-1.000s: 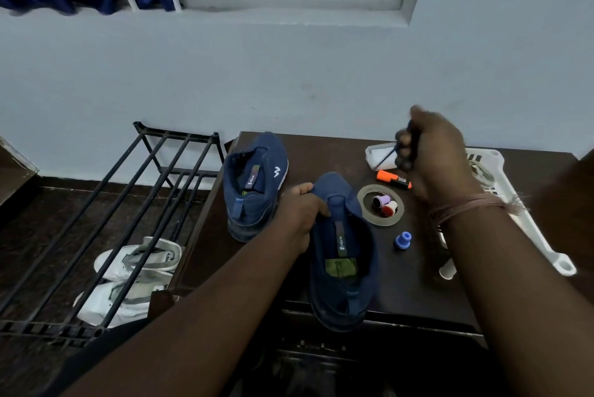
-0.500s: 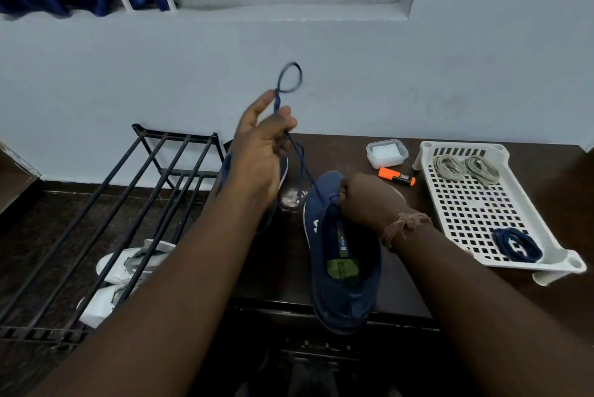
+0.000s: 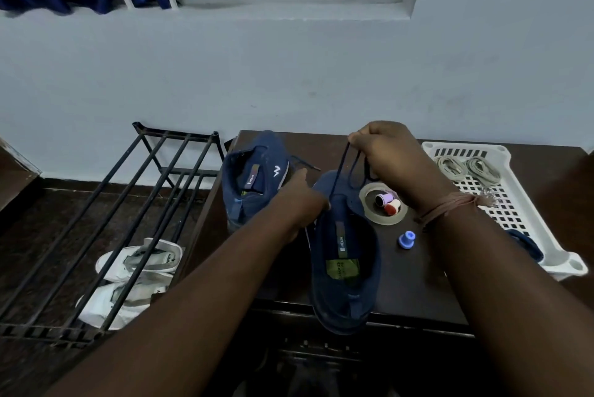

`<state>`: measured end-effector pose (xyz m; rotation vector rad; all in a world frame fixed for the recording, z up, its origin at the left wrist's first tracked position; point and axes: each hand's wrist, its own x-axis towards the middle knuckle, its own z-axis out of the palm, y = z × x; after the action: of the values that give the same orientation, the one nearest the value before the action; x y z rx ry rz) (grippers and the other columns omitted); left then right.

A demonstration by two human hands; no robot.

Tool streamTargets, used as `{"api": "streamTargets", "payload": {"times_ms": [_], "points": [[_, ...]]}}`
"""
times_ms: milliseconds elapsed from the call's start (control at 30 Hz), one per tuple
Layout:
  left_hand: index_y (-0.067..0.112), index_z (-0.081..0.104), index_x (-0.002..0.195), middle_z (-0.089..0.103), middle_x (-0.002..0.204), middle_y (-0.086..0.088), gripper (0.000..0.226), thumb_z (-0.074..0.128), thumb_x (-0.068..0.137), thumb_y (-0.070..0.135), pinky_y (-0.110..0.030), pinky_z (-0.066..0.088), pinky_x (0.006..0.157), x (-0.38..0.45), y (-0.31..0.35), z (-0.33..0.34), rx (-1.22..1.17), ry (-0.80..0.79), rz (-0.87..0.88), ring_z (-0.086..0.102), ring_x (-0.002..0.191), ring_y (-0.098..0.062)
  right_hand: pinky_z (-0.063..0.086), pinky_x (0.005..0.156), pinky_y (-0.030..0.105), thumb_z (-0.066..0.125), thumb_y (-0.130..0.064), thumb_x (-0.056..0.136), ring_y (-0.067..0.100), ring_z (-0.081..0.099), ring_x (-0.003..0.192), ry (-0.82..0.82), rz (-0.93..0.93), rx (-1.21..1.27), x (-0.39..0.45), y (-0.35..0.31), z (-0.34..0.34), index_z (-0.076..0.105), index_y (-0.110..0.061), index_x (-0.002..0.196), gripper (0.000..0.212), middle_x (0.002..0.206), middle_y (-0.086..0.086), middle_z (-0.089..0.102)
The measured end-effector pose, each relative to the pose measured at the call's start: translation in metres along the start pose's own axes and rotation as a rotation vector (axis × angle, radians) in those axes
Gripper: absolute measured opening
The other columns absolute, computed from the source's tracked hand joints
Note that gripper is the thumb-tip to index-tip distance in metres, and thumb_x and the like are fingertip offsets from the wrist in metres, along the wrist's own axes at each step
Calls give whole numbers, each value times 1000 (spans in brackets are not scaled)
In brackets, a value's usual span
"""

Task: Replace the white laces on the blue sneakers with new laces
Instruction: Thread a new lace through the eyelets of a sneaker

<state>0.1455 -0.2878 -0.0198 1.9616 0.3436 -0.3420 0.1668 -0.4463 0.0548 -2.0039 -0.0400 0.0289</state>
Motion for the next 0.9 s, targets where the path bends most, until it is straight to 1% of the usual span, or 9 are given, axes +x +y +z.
{"api": "streamTargets", "payload": {"times_ms": [133, 233, 333, 400, 467, 567, 700, 800, 900], "points": [[36, 54, 140, 59, 129, -2, 67, 79, 78, 26, -37, 58, 88, -8, 14, -5, 41, 41, 341, 66, 104, -16, 47, 59, 21, 64, -21, 93, -1, 61, 57, -145, -96, -3, -5, 0, 2, 73, -13, 94, 12, 74, -6, 69], [25, 70, 112, 73, 96, -7, 25, 70, 90, 13, -34, 56, 75, -11, 24, -13, -86, 75, 434, 70, 85, -17, 46, 60, 28, 60, -16, 97, 15, 59, 64, -207, -103, 269, -2, -1, 4, 69, -12, 111, 17, 86, 20, 66], [26, 76, 99, 75, 87, -7, 22, 59, 95, 12, -39, 58, 65, -6, 23, -25, -171, 203, 316, 70, 75, -27, 39, 53, 29, 63, -21, 95, 17, 48, 62, -119, -86, 534, 7, -1, 0, 68, -13, 111, 19, 93, 16, 58], [20, 74, 108, 67, 73, -3, 29, 52, 95, 6, -25, 48, 47, 3, 18, -35, -319, 230, 156, 59, 53, -16, 37, 52, 25, 56, -13, 98, 14, 47, 61, -37, -7, 658, 10, 1, -3, 65, -10, 108, 15, 90, 10, 56], [10, 69, 119, 54, 64, 0, 34, 45, 95, 1, -21, 35, 42, 13, 13, -41, -478, 256, -15, 43, 49, -11, 36, 51, 26, 44, -2, 99, 15, 44, 58, 26, 90, 547, 15, 14, -4, 63, -7, 110, 23, 77, 6, 53], [7, 64, 125, 57, 71, -3, 31, 44, 101, 6, -22, 41, 47, 11, 16, -45, -505, 306, -135, 47, 56, -14, 42, 52, 28, 48, -6, 89, 16, 47, 56, 29, 191, 299, 17, 34, -1, 68, -18, 91, 23, 67, 1, 52], [26, 51, 145, 59, 131, -4, 55, 55, 91, 12, -32, 51, 71, -12, 26, -35, 105, 383, 129, 63, 87, -15, 41, 49, 23, 52, -10, 91, 11, 51, 66, -25, 324, 322, 9, 30, 13, 74, -17, 96, 24, 81, -4, 62], [27, 56, 140, 64, 125, 7, 50, 68, 92, 15, -29, 53, 83, -20, 30, -17, 26, 143, 395, 63, 92, -1, 40, 56, 24, 56, -6, 89, 11, 57, 73, -133, 353, 427, 5, 19, 22, 76, -13, 104, 26, 97, 1, 72], [17, 62, 134, 74, 104, 2, 41, 68, 94, 10, -19, 52, 78, -21, 30, -7, -202, 45, 440, 69, 88, -3, 36, 51, 20, 59, -2, 87, 8, 53, 59, -145, 276, 483, 2, 13, 20, 75, -11, 100, 23, 85, 3, 71]]}}
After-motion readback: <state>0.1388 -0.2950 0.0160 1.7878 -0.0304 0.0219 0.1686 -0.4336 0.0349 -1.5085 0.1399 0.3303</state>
